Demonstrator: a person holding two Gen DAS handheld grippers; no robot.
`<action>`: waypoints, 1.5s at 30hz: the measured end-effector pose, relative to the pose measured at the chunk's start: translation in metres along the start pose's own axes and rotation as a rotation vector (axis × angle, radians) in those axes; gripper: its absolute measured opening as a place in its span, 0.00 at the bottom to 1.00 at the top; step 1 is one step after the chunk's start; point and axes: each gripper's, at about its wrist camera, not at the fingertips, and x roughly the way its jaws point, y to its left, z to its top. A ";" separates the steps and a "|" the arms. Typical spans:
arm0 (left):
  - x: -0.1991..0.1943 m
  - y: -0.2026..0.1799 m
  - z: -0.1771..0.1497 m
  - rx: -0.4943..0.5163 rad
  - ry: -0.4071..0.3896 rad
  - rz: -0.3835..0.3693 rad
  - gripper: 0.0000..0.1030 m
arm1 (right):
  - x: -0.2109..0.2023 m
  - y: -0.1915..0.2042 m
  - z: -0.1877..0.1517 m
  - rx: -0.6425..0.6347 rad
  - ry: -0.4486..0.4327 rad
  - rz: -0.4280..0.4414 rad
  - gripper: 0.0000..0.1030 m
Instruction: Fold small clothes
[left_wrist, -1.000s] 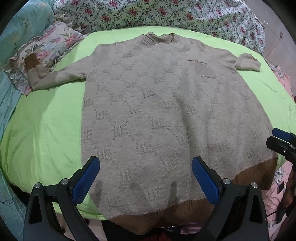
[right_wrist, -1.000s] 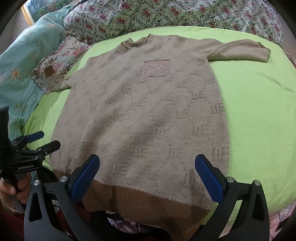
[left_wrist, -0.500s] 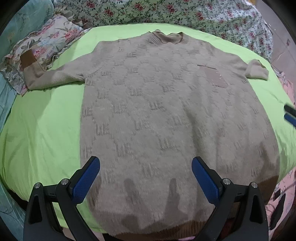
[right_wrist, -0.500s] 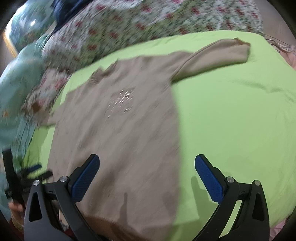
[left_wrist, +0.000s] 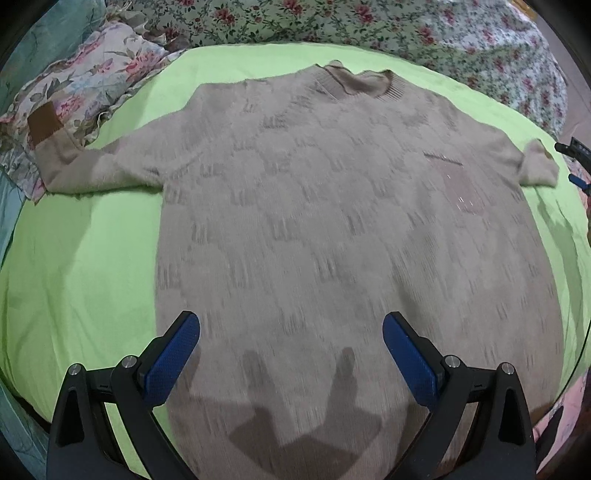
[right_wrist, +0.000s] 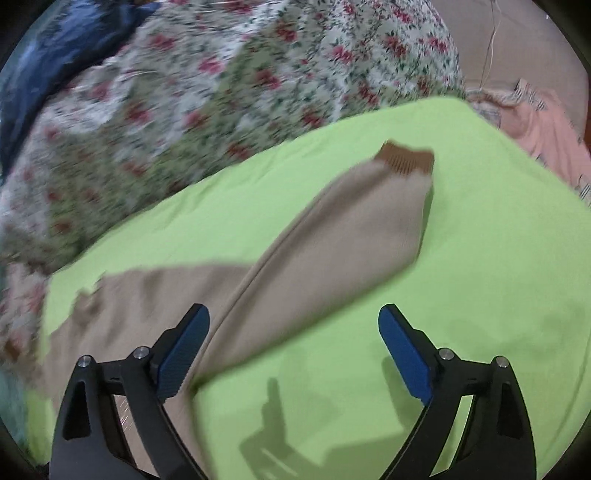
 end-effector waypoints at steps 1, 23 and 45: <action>0.002 0.001 0.004 -0.005 0.001 0.004 0.97 | 0.011 -0.003 0.014 0.011 -0.010 -0.021 0.87; 0.046 -0.022 0.022 -0.008 0.070 -0.020 0.97 | 0.051 0.028 0.099 0.029 -0.009 0.108 0.10; 0.021 0.062 0.006 -0.212 0.013 -0.155 0.97 | 0.029 0.352 -0.179 -0.326 0.357 0.788 0.16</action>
